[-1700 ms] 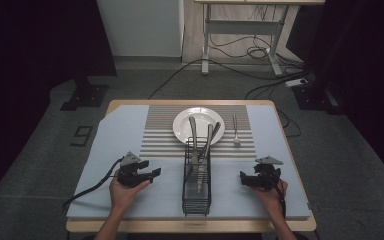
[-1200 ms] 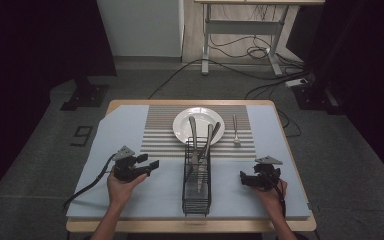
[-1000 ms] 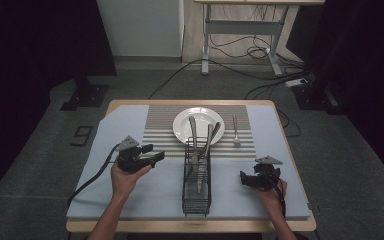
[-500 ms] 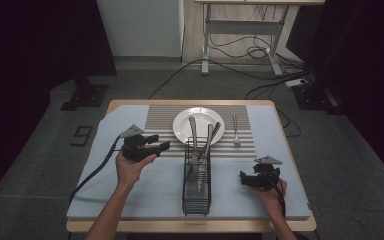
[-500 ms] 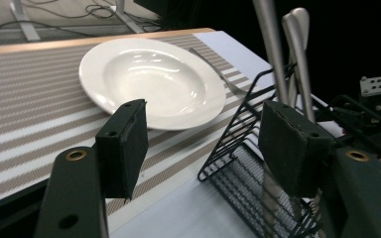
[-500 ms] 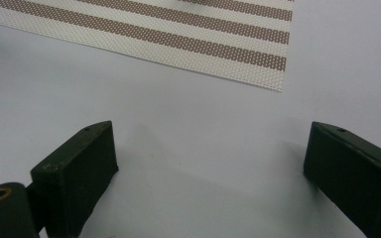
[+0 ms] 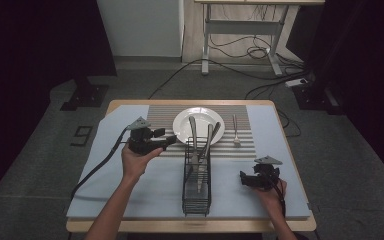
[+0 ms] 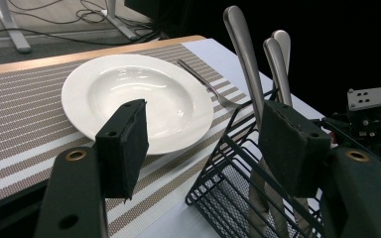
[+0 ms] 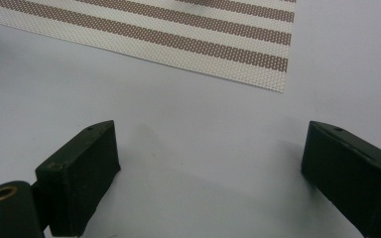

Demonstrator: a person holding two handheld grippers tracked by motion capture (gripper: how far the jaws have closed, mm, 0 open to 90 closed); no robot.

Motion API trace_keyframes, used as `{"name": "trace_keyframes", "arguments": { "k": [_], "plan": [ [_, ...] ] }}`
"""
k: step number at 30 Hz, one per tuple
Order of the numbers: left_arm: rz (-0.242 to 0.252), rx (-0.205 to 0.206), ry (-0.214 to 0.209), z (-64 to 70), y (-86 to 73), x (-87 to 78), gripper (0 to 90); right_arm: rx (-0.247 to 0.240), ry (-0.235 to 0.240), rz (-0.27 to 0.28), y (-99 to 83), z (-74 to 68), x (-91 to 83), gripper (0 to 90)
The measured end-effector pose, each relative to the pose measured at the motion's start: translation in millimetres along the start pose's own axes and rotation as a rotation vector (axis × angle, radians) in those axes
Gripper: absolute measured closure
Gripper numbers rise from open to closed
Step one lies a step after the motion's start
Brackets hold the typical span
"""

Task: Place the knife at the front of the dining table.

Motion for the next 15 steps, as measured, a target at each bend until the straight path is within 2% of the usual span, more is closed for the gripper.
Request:
{"name": "trace_keyframes", "arguments": {
  "k": [11,14,15],
  "plan": [
    [-0.012,0.025,-0.016,8.4,16.9,13.4,36.5,0.000,0.000,-0.003,0.0,0.1,0.0,7.7],
    [-0.009,0.016,-0.030,8.9,19.0,16.2,36.6,-0.001,-0.001,-0.004,0.0,0.2,0.1,7.7],
    [-0.015,0.018,-0.023,8.0,20.2,18.6,36.6,-0.002,-0.001,-0.003,0.0,0.3,0.2,7.7]
  ]
}}
Point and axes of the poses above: each handheld gripper's, and its own axes: x roughly forward along the jaws, y roughly out of its top, z roughly to its right, the point moved 5 cm from there along x, roughly forward along the jaws, and after that the axes turned 8 degrees about -y, right-handed, at the moved point
